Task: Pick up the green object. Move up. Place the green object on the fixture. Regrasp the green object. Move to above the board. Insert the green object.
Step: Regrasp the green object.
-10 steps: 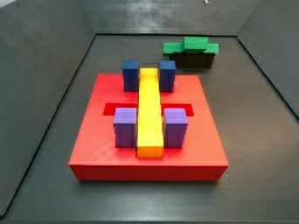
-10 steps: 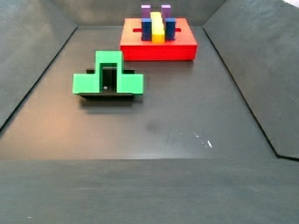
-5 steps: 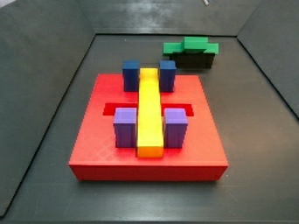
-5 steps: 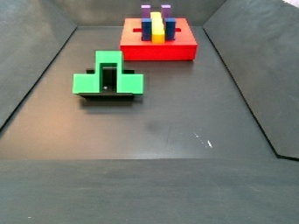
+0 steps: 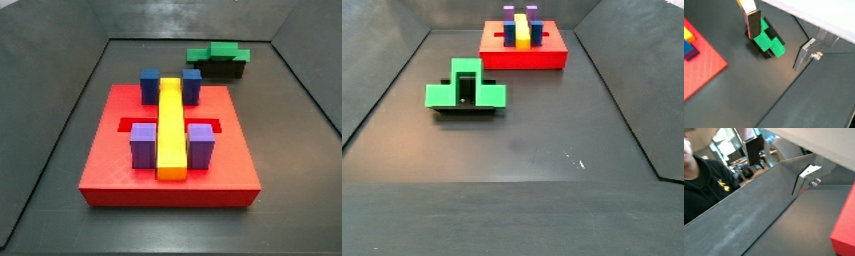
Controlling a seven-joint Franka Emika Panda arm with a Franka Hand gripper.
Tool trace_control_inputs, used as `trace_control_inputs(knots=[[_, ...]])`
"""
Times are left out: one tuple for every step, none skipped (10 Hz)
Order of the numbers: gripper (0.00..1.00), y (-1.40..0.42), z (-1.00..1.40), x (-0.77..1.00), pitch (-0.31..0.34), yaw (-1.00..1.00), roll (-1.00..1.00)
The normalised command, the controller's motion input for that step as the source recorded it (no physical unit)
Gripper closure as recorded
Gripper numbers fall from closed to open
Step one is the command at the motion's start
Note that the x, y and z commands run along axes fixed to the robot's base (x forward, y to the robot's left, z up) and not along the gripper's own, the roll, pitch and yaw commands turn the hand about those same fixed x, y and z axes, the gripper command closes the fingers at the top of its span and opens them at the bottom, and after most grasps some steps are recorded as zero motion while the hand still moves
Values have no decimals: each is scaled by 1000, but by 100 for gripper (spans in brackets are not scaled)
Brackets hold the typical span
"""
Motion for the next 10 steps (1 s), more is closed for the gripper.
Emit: trace_control_inputs(knots=[[0,63,103,0,1000,-291,237],[0,54,106,0,1000,-277,249],[0,34,114,0,1000,-211,357],[0,26,114,29,1000,-177,420],[0,-46,94,203,1000,-26,606],[0,-129,109,257,974,11,829],[0,-94,129,191,931,74,871],[0,-91,131,191,937,74,871],[0,-74,0,306,809,149,886],[0,-3,-177,431,474,380,769]])
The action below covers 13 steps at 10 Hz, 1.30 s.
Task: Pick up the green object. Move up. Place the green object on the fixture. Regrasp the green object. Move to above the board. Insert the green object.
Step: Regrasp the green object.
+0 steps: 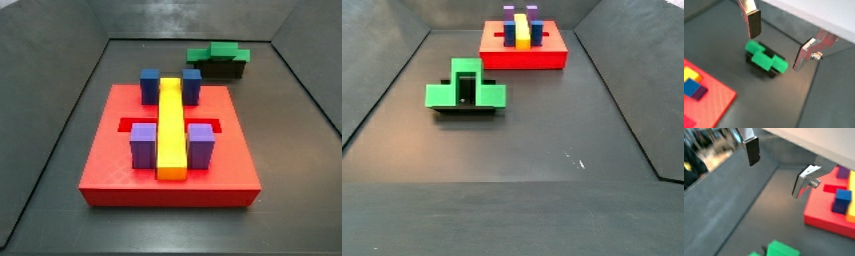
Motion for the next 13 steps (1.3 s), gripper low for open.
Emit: trace_control_inputs(knots=[[0,-3,-203,360,329,469,834],[0,0,-254,417,249,549,823],[0,11,-286,369,180,671,617],[0,6,-251,389,169,646,654],[0,0,-243,397,166,623,697],[0,0,-263,369,157,640,689],[0,3,-283,340,120,657,649],[0,9,-317,309,83,694,537],[0,6,-363,237,0,726,440],[0,6,-369,220,0,731,431],[0,0,-514,140,0,737,551],[0,74,-697,0,-111,609,0],[0,57,-671,-86,-146,603,63]])
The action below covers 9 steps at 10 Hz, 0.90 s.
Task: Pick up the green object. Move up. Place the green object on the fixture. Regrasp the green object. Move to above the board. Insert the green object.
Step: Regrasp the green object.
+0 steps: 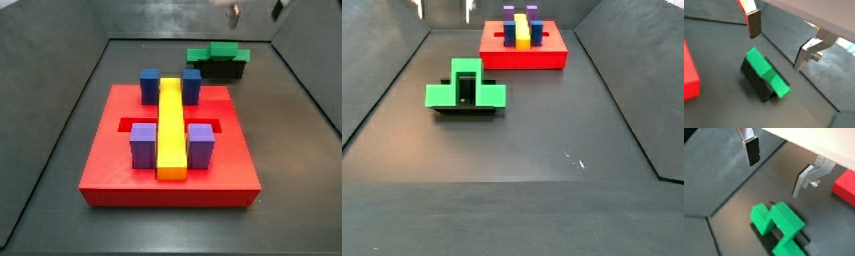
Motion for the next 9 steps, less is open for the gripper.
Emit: trace_control_inputs(knots=[[0,0,-540,-143,71,234,151],[0,0,-289,-94,274,74,174],[0,0,0,-106,346,31,349],[0,0,329,0,511,0,543],[0,0,357,-34,583,14,689],[0,-14,183,-123,449,86,763],[0,-109,-43,-37,103,71,523],[0,-69,-277,3,0,0,240],[0,-34,-469,0,0,0,203]])
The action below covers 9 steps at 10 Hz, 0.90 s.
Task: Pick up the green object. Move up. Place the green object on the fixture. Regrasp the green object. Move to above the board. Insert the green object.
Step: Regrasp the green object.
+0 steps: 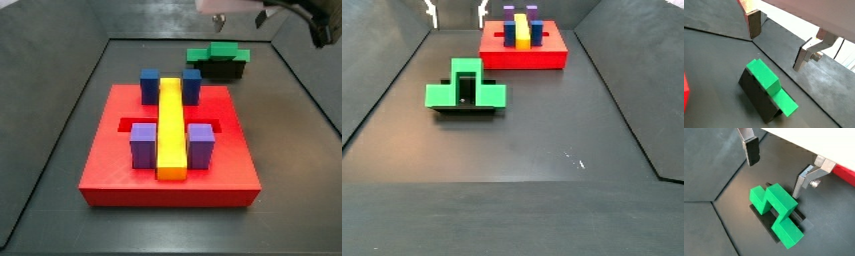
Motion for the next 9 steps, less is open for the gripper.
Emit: trace_control_inputs(knots=[[0,0,-577,0,-6,0,157],[0,9,-346,0,51,0,143],[0,83,-154,0,163,0,111],[0,149,-9,0,289,-14,109],[0,206,0,14,409,-69,149],[0,231,0,31,449,-109,151],[0,134,-63,0,263,-177,97],[0,126,-131,100,206,-220,97],[0,89,-174,126,183,-197,91]])
